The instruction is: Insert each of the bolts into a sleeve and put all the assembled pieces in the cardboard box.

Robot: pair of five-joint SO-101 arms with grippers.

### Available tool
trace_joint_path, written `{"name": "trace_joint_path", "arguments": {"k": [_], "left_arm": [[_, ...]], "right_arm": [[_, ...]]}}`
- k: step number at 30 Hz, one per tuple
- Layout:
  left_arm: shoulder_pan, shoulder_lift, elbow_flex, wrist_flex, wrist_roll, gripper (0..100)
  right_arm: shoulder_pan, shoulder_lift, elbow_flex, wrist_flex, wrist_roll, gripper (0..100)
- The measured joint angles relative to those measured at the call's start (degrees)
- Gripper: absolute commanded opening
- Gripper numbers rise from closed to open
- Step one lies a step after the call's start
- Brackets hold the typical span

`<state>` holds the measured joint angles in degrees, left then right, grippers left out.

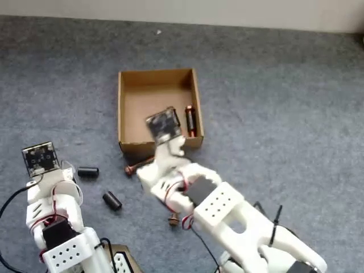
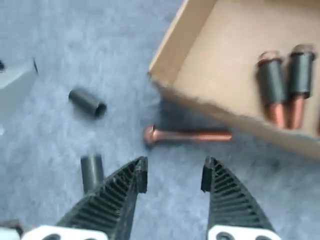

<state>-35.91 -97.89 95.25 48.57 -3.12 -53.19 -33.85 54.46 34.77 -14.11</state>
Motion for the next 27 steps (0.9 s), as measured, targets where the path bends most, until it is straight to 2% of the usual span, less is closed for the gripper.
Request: {"name": "trace_joint_path", "arguments": {"k": [6, 14, 21, 27], "left_arm": [[-1.76, 0.0, 0.0, 0.0, 4.4, 23], [-1.76, 0.0, 0.0, 0.0, 4.66, 23], [-1.76, 0.0, 0.0, 0.0, 4.66, 23], [-1.76, 0.0, 0.0, 0.0, 4.66, 23]], "right_arm": [[-4.92, 1.49, 5.27, -5.45, 0.0, 17.0], [-7.74, 1.49, 7.74, -17.23, 0.0, 17.0], [-8.88, 1.49, 7.74, -18.37, 0.0, 17.0], [-13.98, 4.04, 7.56, -18.55, 0.0, 17.0]]}}
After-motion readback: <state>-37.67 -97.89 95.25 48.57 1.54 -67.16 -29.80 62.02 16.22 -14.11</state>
